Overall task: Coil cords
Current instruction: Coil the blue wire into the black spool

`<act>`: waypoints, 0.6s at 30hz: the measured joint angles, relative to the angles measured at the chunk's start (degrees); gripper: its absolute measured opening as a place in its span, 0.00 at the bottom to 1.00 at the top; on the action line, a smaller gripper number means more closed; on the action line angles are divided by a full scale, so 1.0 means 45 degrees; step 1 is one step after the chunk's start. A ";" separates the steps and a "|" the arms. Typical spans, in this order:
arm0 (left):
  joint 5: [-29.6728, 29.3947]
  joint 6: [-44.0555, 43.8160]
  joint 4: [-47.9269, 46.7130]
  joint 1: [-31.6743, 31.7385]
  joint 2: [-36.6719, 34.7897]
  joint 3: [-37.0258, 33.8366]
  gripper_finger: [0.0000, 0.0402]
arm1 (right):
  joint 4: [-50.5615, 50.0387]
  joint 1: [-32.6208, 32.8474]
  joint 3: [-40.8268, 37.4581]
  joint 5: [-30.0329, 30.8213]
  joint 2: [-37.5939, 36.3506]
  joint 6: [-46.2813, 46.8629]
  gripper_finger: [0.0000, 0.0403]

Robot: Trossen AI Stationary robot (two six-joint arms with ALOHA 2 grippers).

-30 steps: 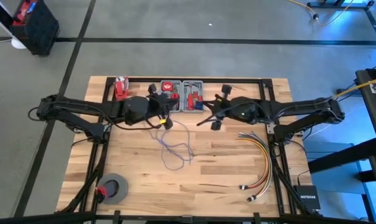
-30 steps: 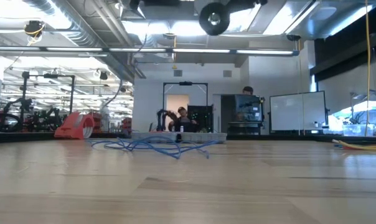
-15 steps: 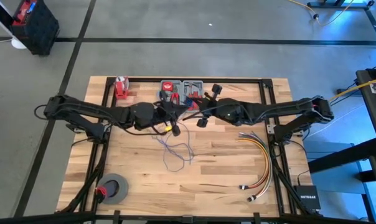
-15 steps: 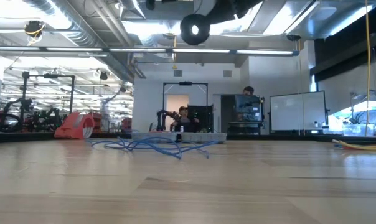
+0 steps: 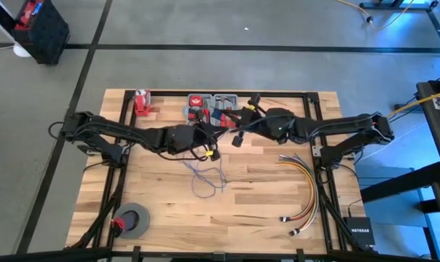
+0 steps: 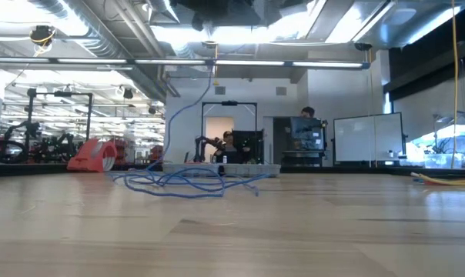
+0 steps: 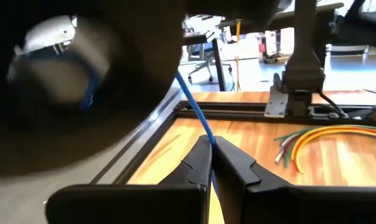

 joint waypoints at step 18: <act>0.0123 0.0086 -0.0819 0.0214 0.0012 0.0008 0.01 | -0.1790 0.0706 0.1630 0.0019 -0.1002 -0.0086 0.01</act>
